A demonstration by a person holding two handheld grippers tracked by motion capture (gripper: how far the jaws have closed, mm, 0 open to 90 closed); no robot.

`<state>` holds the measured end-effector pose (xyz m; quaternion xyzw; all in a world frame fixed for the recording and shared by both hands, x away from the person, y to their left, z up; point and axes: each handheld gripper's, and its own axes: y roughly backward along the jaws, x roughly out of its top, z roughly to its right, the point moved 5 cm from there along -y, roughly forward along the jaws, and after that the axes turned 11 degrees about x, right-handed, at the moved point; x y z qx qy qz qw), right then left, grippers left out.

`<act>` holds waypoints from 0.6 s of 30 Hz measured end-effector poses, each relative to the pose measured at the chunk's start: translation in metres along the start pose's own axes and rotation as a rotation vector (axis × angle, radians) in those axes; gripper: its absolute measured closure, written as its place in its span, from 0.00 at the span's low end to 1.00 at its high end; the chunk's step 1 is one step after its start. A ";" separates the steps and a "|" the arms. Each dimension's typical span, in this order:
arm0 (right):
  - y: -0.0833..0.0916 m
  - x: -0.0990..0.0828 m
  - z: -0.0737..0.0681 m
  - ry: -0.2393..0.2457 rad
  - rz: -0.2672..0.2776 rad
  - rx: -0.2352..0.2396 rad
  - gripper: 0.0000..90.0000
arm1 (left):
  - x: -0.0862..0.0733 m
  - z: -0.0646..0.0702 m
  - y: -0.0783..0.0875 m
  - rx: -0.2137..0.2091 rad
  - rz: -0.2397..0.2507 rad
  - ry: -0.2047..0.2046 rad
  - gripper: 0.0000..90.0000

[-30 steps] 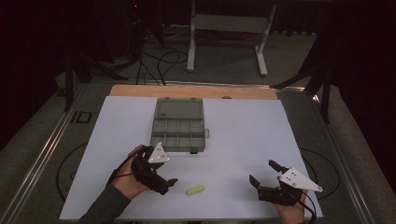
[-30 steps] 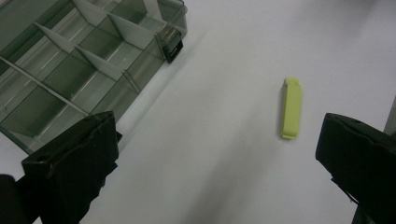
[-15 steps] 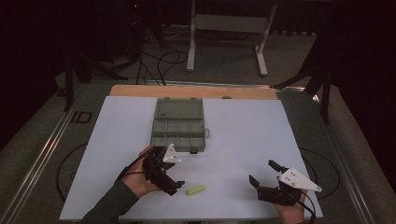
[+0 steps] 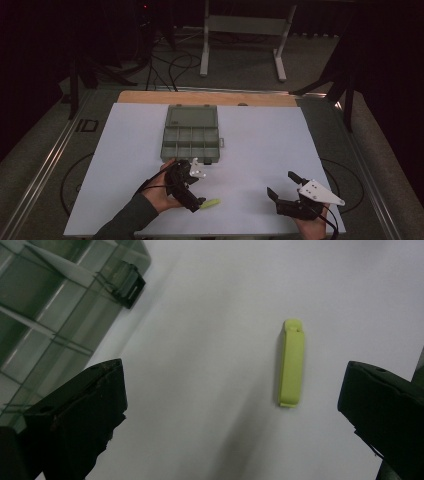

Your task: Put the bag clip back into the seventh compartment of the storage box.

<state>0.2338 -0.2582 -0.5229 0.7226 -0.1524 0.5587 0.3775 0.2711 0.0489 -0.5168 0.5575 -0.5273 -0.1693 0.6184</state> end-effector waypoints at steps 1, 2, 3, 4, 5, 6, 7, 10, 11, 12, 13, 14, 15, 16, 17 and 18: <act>0.000 0.000 0.000 0.001 -0.002 -0.001 0.10 | 0.000 0.000 -0.001 -0.002 -0.006 -0.003 0.00; 0.000 0.000 0.000 0.001 -0.002 -0.001 0.10 | 0.001 0.001 -0.003 -0.004 -0.006 0.001 0.00; 0.000 0.000 0.000 0.000 -0.002 -0.001 0.10 | 0.001 0.002 -0.004 -0.005 -0.011 -0.002 0.00; 0.000 0.000 0.000 0.000 -0.002 -0.001 0.10 | 0.002 0.003 -0.005 -0.005 -0.017 -0.003 0.00; 0.000 0.000 0.000 0.000 -0.002 -0.001 0.10 | 0.002 0.004 -0.007 -0.009 -0.021 -0.003 0.00; 0.000 0.000 0.000 0.000 -0.002 -0.001 0.10 | 0.003 0.004 -0.008 -0.010 -0.024 -0.005 0.00; 0.000 0.000 0.000 0.000 -0.002 -0.001 0.10 | 0.003 0.005 -0.009 -0.010 -0.030 -0.004 0.00; 0.000 0.000 0.000 -0.002 -0.001 0.000 0.10 | 0.005 0.007 -0.013 -0.014 -0.047 -0.008 0.00; 0.000 0.000 0.000 -0.002 0.000 0.002 0.10 | 0.005 0.007 -0.015 -0.017 -0.055 -0.007 0.00; 0.000 0.000 0.000 -0.001 -0.001 0.001 0.10 | 0.005 0.008 -0.017 -0.016 -0.060 -0.006 0.00; -0.001 0.000 -0.001 -0.002 -0.001 0.001 0.10 | 0.006 0.009 -0.020 -0.019 -0.072 -0.007 0.00; -0.001 0.000 -0.001 -0.002 -0.001 0.001 0.10 | 0.006 0.009 -0.020 -0.019 -0.072 -0.007 0.01; -0.001 0.000 -0.001 -0.002 -0.001 0.001 0.10 | 0.006 0.010 -0.021 -0.022 -0.077 -0.006 0.01; -0.001 0.000 -0.001 -0.001 -0.001 0.001 0.10 | 0.006 0.011 -0.023 -0.026 -0.080 -0.012 0.01; 0.000 0.000 0.000 0.000 -0.001 0.001 0.10 | 0.007 0.013 -0.024 -0.030 -0.083 -0.015 0.02; 0.000 0.000 0.000 0.000 -0.001 0.001 0.10 | 0.007 0.013 -0.025 -0.035 -0.085 -0.019 0.04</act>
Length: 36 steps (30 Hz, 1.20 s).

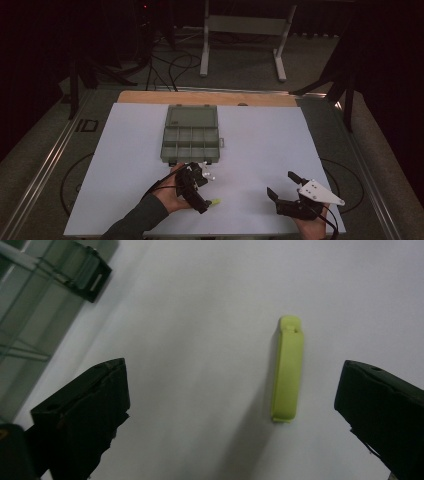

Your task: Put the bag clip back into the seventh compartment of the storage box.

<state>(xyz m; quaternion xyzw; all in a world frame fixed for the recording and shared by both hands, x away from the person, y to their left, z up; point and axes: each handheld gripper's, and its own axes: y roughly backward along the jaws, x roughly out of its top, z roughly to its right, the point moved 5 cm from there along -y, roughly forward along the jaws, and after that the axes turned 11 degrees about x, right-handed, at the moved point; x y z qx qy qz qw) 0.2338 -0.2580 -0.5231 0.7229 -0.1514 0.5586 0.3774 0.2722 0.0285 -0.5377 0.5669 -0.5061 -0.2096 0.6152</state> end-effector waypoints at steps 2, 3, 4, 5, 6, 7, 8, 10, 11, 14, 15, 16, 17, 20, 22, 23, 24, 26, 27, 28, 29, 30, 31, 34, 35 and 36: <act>0.000 0.000 0.000 0.000 0.001 -0.001 0.10 | 0.000 0.002 -0.002 -0.010 -0.012 -0.008 0.06; 0.000 0.000 0.000 0.000 0.002 -0.001 0.10 | 0.001 0.004 -0.003 -0.010 -0.018 -0.009 0.06; 0.000 0.000 0.000 0.000 0.002 -0.001 0.10 | 0.001 0.005 -0.004 -0.013 -0.019 -0.009 0.07; 0.000 0.000 0.000 0.000 0.001 -0.002 0.10 | 0.001 0.006 -0.005 -0.016 -0.024 -0.015 0.09; 0.000 0.000 0.000 0.000 0.002 -0.002 0.10 | 0.001 0.007 -0.006 -0.020 -0.027 -0.020 0.10; 0.000 0.000 0.000 0.000 0.002 -0.001 0.10 | 0.002 0.008 -0.007 -0.021 -0.029 -0.019 0.12; 0.000 0.000 0.000 -0.001 0.001 -0.002 0.10 | 0.002 0.009 -0.007 -0.023 -0.034 -0.024 0.14; 0.000 0.000 0.000 0.001 0.000 -0.003 0.10 | 0.003 0.011 -0.009 -0.034 -0.044 -0.027 0.20; 0.000 0.000 0.000 0.001 0.001 -0.003 0.10 | 0.003 0.012 -0.009 -0.043 -0.047 -0.028 0.22; 0.001 0.000 0.000 0.002 0.002 -0.003 0.10 | 0.003 0.013 -0.010 -0.051 -0.050 -0.029 0.29; 0.001 0.000 0.000 0.002 0.002 -0.003 0.10 | 0.004 0.015 -0.011 -0.076 -0.060 -0.031 0.29; 0.001 0.000 0.001 0.001 0.003 -0.004 0.10 | 0.004 0.016 -0.012 -0.081 -0.064 -0.031 0.41; 0.001 0.000 0.001 0.001 0.003 -0.004 0.10 | 0.003 0.016 -0.013 -0.090 -0.070 -0.027 0.53; 0.001 0.000 0.000 0.001 0.003 -0.004 0.10 | 0.004 0.019 -0.015 -0.124 -0.075 -0.024 0.64; 0.001 0.000 0.001 0.001 0.003 -0.004 0.10 | 0.003 0.022 -0.016 -0.146 -0.080 -0.031 0.68; 0.001 0.000 0.001 0.001 0.004 -0.004 0.10 | 0.003 0.024 -0.017 -0.150 -0.086 -0.036 0.70; 0.001 0.000 0.001 0.002 0.003 -0.004 0.10 | 0.003 0.025 -0.019 -0.151 -0.094 -0.036 0.72; 0.001 0.000 0.000 0.001 0.005 -0.004 0.10 | 0.002 0.027 -0.022 -0.143 -0.111 -0.045 0.75; 0.001 0.000 0.000 0.001 0.005 -0.004 0.10 | 0.002 0.027 -0.022 -0.134 -0.111 -0.049 0.75; 0.001 0.000 0.000 0.001 0.005 -0.004 0.10 | 0.002 0.027 -0.022 -0.134 -0.111 -0.049 0.78; 0.001 0.000 0.000 0.001 0.004 -0.005 0.10 | 0.002 0.025 -0.022 -0.133 -0.114 -0.043 0.78; 0.001 0.000 0.001 0.001 0.004 -0.005 0.10 | 0.002 0.025 -0.022 -0.129 -0.117 -0.042 0.86; 0.001 0.000 0.000 0.001 0.003 -0.005 0.10 | 0.002 0.025 -0.022 -0.128 -0.117 -0.041 0.87; 0.001 0.001 0.000 0.000 0.003 -0.005 0.10 | 0.002 0.026 -0.021 -0.119 -0.117 -0.047 0.87; 0.001 0.001 0.000 0.001 0.003 -0.005 0.10 | 0.002 0.026 -0.021 -0.115 -0.117 -0.049 0.87; 0.001 0.001 0.000 0.003 0.003 -0.005 0.10 | 0.002 0.026 -0.021 -0.111 -0.117 -0.049 0.87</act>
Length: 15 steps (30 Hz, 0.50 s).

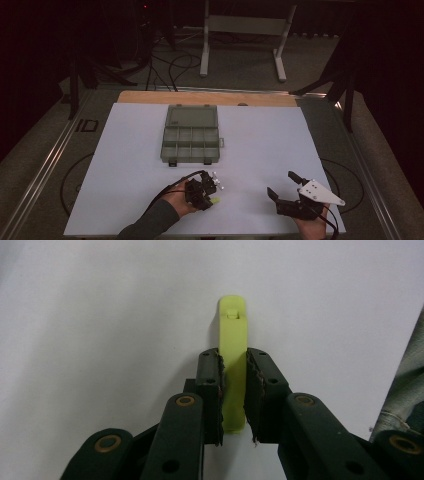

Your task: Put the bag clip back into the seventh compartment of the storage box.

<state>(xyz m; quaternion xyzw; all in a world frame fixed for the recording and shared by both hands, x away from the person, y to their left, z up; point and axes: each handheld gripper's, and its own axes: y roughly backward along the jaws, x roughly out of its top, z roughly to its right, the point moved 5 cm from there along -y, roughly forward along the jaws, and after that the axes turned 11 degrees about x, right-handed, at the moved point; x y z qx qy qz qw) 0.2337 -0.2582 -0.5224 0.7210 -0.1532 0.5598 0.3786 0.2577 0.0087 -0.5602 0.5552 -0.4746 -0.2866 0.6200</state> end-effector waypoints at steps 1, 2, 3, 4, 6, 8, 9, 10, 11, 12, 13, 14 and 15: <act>0.000 0.000 0.000 0.000 0.000 -0.001 0.10 | 0.000 0.000 0.000 0.005 0.001 -0.001 0.87; 0.000 0.000 0.000 -0.003 0.000 -0.001 0.10 | 0.000 -0.001 0.000 0.010 0.002 0.000 0.87; 0.000 0.000 0.000 -0.003 0.001 0.000 0.10 | -0.001 -0.002 0.001 0.010 0.002 0.002 0.87; 0.000 0.000 0.000 -0.001 0.002 0.000 0.10 | -0.001 -0.003 0.002 0.012 0.006 0.006 0.87; 0.000 0.000 0.000 -0.001 0.002 0.001 0.10 | -0.001 -0.005 0.003 0.013 0.010 0.012 0.87; 0.000 0.000 0.000 -0.001 0.000 0.001 0.10 | -0.001 -0.006 0.005 0.012 0.014 0.020 0.87; 0.000 0.000 0.000 -0.002 -0.001 0.000 0.10 | -0.001 -0.006 0.005 0.012 0.014 0.020 0.87; 0.000 0.000 0.000 -0.002 -0.001 0.000 0.10 | -0.002 -0.008 0.007 0.019 0.015 0.023 0.87; -0.001 0.000 -0.001 -0.002 -0.001 0.002 0.10 | -0.002 -0.009 0.007 0.020 0.017 0.024 0.87; -0.001 0.000 -0.001 -0.001 -0.001 0.003 0.10 | -0.002 -0.009 0.008 0.023 0.017 0.031 0.87; -0.001 0.000 -0.001 -0.002 -0.001 0.003 0.10 | -0.002 -0.010 0.008 0.026 0.017 0.029 0.87; -0.001 0.000 -0.001 0.001 0.000 0.003 0.10 | -0.002 -0.011 0.009 0.028 0.016 0.031 0.87; -0.001 0.000 -0.001 0.001 0.000 0.003 0.10 | -0.002 -0.012 0.009 0.033 0.018 0.034 0.87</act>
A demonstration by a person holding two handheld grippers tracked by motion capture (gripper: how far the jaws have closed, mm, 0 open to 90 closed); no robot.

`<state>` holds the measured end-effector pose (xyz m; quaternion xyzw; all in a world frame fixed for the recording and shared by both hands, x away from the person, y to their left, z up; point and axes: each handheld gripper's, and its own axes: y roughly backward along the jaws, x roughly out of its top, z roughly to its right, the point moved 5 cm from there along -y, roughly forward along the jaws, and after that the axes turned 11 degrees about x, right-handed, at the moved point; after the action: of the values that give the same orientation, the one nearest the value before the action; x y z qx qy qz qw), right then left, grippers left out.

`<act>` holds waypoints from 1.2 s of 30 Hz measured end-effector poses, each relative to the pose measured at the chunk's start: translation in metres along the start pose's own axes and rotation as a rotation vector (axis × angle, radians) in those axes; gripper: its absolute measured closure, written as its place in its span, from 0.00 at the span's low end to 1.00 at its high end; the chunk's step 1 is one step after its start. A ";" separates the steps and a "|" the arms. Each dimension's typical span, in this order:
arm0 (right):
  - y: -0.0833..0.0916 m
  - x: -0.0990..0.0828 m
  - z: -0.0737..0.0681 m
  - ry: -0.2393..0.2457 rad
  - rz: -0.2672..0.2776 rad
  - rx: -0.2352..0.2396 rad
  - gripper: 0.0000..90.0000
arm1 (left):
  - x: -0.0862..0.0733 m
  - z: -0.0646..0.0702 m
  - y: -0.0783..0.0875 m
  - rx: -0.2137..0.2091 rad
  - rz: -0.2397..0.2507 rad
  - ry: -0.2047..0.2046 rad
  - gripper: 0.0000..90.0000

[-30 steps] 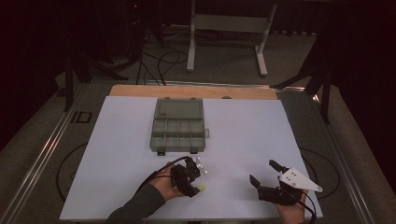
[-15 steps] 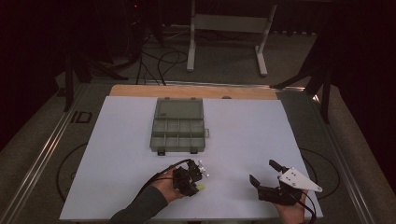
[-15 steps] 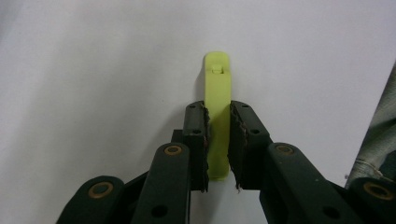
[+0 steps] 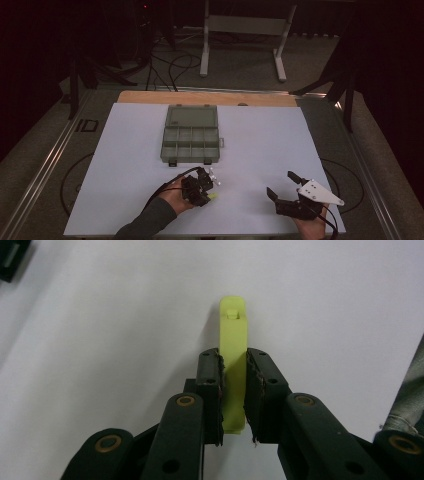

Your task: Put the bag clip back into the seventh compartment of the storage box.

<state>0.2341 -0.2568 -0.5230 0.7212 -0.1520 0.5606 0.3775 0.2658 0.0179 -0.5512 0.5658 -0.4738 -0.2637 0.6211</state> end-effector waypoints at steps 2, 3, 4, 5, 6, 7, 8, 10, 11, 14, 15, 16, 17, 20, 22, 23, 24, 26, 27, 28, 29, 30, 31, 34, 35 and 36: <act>0.000 0.000 0.000 -0.002 0.000 -0.001 0.10 | 0.000 -0.001 0.001 0.004 0.001 0.005 0.87; 0.000 0.000 0.000 -0.002 0.001 0.000 0.10 | 0.000 -0.002 0.002 0.005 0.003 0.006 0.87; 0.000 0.000 0.000 -0.003 0.001 0.000 0.10 | 0.000 -0.003 0.003 0.007 0.003 0.009 0.87; 0.000 0.000 0.000 -0.003 0.001 0.000 0.10 | 0.000 -0.003 0.003 0.007 0.003 0.009 0.87; 0.000 0.000 0.000 -0.003 0.001 -0.001 0.10 | 0.000 -0.004 0.005 0.010 0.007 0.015 0.87; 0.000 0.000 0.000 -0.001 0.001 -0.001 0.10 | 0.000 -0.005 0.005 0.011 0.009 0.016 0.87; 0.000 0.000 0.000 -0.001 0.001 -0.001 0.10 | 0.000 -0.006 0.006 0.013 0.012 0.023 0.87; 0.000 0.000 0.000 -0.002 0.001 -0.001 0.10 | 0.000 -0.006 0.007 0.016 0.013 0.026 0.87; 0.000 0.000 0.000 -0.003 0.001 -0.001 0.10 | 0.000 -0.008 0.008 0.018 0.018 0.029 0.87; 0.000 0.000 0.000 -0.001 0.001 -0.002 0.10 | 0.001 -0.009 0.010 0.028 0.016 0.033 0.87; 0.000 0.000 0.000 -0.002 0.001 -0.001 0.10 | 0.001 -0.010 0.011 0.029 0.019 0.038 0.87; 0.000 0.000 0.000 -0.002 0.001 -0.001 0.10 | 0.001 -0.011 0.012 0.032 0.018 0.039 0.87; 0.000 0.000 0.000 0.000 0.002 -0.001 0.10 | 0.000 -0.011 0.012 0.033 0.018 0.044 0.87; 0.000 0.000 0.000 0.000 0.003 -0.002 0.10 | 0.001 -0.013 0.014 0.033 0.023 0.048 0.87; 0.000 0.000 0.000 0.000 0.002 -0.003 0.10 | 0.001 -0.013 0.015 0.034 0.029 0.056 0.87; 0.000 0.000 0.000 0.000 0.002 -0.004 0.10 | 0.001 -0.014 0.016 0.036 0.029 0.055 0.87; 0.000 0.000 0.000 -0.002 0.002 -0.004 0.10 | 0.001 -0.015 0.017 0.038 0.031 0.063 0.87; 0.000 0.000 0.000 -0.001 0.003 -0.004 0.10 | 0.001 -0.017 0.019 0.042 0.035 0.068 0.87; 0.000 0.000 0.000 -0.001 0.004 -0.004 0.10 | 0.001 -0.018 0.019 0.046 0.035 0.069 0.87; 0.000 0.000 0.000 -0.001 0.004 -0.004 0.10 | 0.001 -0.019 0.020 0.048 0.039 0.076 0.87; 0.000 0.000 0.000 0.000 0.004 -0.005 0.10 | 0.001 -0.019 0.021 0.051 0.041 0.080 0.87; 0.000 0.000 0.000 -0.001 0.004 -0.005 0.10 | 0.001 -0.021 0.022 0.055 0.043 0.081 0.87; 0.000 0.000 0.000 -0.001 0.005 -0.006 0.10 | 0.001 -0.021 0.023 0.057 0.045 0.088 0.87; 0.001 0.001 0.000 -0.001 0.007 -0.007 0.10 | 0.001 -0.024 0.025 0.064 0.047 0.094 0.87; 0.001 0.000 0.000 -0.002 0.006 -0.007 0.10 | 0.001 -0.025 0.026 0.065 0.050 0.099 0.87; 0.001 0.000 0.000 -0.001 0.006 -0.007 0.10 | 0.001 -0.026 0.027 0.069 0.051 0.102 0.87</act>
<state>0.2340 -0.2574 -0.5224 0.7198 -0.1566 0.5607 0.3782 0.2836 0.0345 -0.5229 0.5872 -0.4646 -0.2023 0.6312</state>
